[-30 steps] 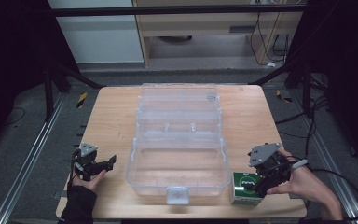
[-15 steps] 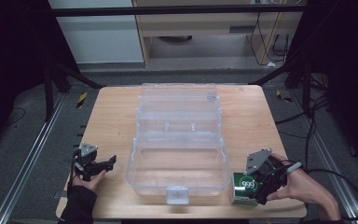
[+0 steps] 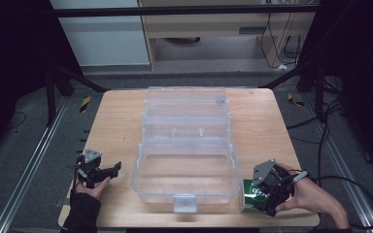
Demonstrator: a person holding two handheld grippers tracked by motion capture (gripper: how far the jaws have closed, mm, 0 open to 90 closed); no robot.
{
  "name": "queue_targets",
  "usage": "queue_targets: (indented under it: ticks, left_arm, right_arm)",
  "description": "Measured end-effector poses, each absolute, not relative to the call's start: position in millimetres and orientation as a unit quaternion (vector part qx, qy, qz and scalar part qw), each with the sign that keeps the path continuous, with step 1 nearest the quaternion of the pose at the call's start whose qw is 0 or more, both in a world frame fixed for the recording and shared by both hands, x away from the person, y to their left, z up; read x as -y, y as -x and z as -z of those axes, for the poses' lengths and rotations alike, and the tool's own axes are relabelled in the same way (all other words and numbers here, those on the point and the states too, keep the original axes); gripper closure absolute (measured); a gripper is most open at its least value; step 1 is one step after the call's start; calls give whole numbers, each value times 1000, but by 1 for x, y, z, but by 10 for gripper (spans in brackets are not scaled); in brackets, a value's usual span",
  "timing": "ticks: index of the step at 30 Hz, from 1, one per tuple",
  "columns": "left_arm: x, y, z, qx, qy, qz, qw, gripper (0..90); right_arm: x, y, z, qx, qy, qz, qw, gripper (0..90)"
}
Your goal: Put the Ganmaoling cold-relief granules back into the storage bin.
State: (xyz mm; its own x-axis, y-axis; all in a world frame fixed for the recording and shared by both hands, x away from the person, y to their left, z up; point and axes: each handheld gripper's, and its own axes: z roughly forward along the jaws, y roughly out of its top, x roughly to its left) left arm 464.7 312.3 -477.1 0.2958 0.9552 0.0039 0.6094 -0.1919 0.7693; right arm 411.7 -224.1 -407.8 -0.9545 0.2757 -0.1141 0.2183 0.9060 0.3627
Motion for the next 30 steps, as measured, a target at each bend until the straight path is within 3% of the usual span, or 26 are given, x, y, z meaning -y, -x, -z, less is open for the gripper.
queue_targets:
  ticks: [17, 30]
  left_arm:
    - [-313, -465, 477, -536, -729, -255, 340, 162]
    - [-313, -465, 478, -537, -730, -255, 338, 162]
  right_arm:
    - [214, -419, 428, -983, -102, -139, 62, 23]
    - [216, -425, 447, -986, -105, -124, 37, 90]
